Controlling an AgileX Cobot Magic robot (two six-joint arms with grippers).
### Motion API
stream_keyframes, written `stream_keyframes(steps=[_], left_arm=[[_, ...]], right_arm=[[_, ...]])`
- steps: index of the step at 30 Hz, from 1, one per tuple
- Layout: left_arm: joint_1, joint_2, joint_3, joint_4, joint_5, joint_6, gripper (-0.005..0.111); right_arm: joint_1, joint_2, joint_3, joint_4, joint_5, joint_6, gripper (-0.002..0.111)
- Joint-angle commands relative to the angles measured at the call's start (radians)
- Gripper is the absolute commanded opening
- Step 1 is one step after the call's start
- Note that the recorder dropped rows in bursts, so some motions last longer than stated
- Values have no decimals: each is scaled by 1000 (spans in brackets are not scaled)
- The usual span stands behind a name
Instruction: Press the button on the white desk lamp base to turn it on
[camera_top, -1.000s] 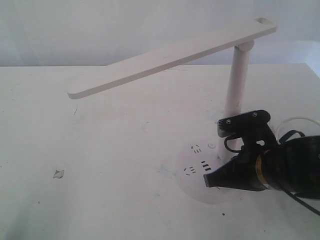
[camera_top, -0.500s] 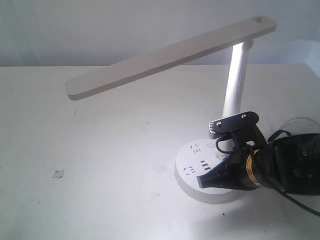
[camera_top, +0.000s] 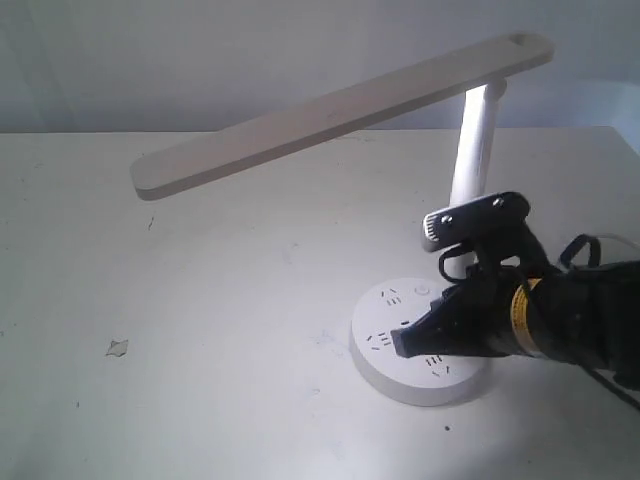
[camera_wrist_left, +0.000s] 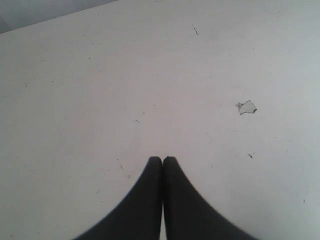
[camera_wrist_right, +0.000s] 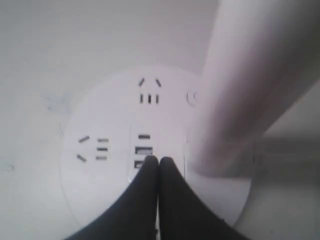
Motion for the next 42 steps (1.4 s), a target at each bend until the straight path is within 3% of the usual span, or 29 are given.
stream_keyframes(steps=[1,12,21,25,29,36,42], left_arm=[[3,-5,4,-10,7,-2,0],[3,-5,4,-10,7,-2,0],[3,-5,4,-10,7,-2,0],[3,-5,4,-10,7,-2,0],[3,-5,4,-10,7,-2,0],[3,-5,4,-10,7,-2,0],[3,-5,4,-10,7,-2,0]], right_arm=[[0,-167,10,-17,20,4,0],[0,-496,162,-117,82,34,0],[0,-697,233,-367,196,382,0],[0,-731,252,-341,284,516,0],[0,-731,256,-190,228,593,0],[0,-731,256,-181,103,606,0],[0,-731,256,-181,96,606,0]])
